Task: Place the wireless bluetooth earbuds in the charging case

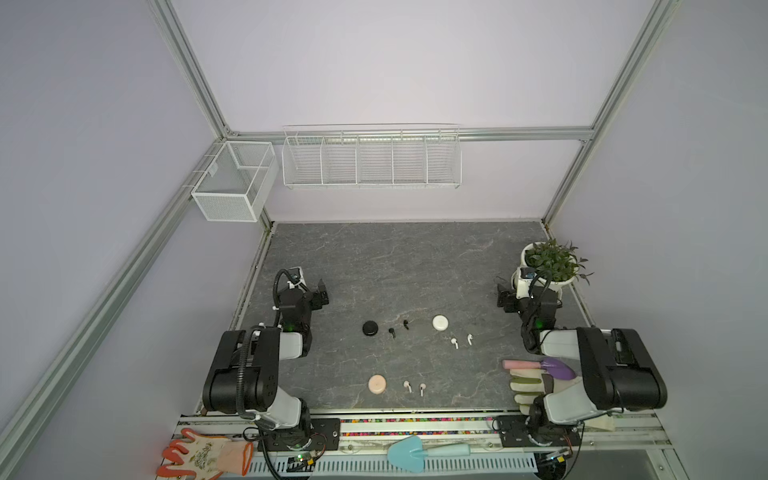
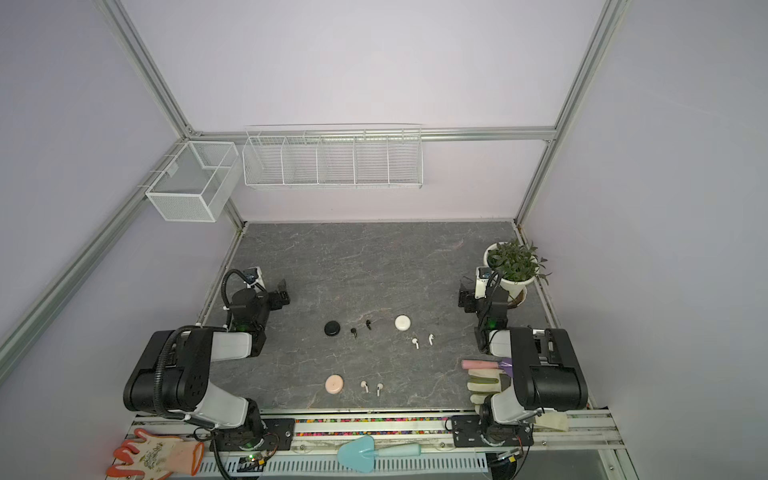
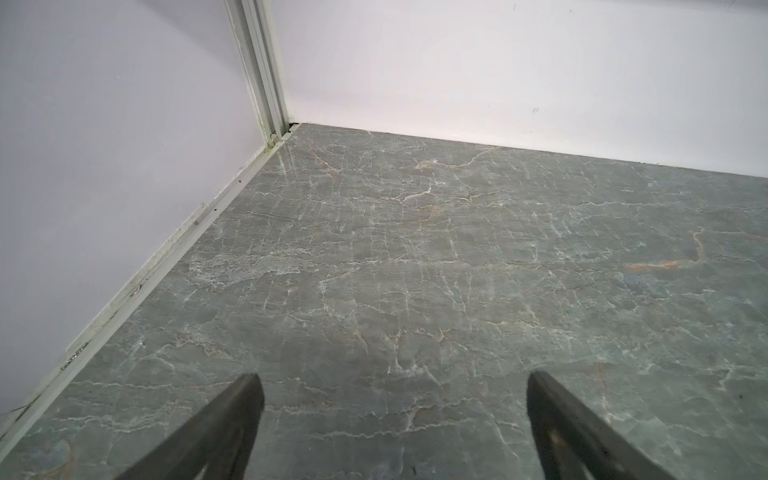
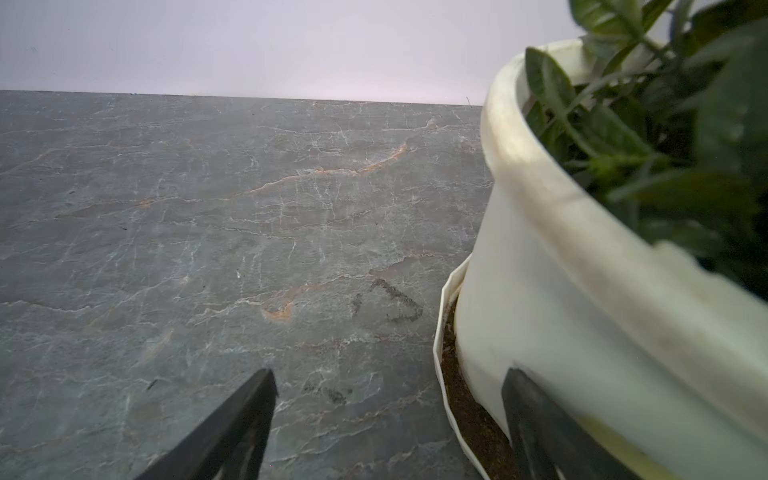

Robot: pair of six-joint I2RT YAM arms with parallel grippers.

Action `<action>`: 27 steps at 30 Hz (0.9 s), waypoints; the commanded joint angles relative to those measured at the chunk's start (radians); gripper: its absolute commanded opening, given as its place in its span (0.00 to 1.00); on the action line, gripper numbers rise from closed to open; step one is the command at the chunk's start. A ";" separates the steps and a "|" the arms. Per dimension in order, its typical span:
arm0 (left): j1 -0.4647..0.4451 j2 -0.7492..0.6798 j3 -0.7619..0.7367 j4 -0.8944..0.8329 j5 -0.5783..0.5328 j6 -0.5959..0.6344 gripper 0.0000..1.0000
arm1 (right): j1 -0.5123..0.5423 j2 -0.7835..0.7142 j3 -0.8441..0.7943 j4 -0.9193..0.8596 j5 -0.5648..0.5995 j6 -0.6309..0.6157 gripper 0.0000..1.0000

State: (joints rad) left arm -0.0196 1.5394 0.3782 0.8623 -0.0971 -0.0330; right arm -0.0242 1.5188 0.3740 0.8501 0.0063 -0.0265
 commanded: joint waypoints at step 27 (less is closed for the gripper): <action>-0.134 -0.263 0.222 -0.511 -0.306 -0.040 0.99 | 0.212 -0.242 0.256 -0.516 0.017 0.012 0.88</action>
State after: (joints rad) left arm -0.0956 1.3655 0.4732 0.5919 -0.2592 -0.0402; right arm 0.1055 1.3460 0.5629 0.4973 0.0380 -0.0360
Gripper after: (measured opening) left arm 0.991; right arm 0.878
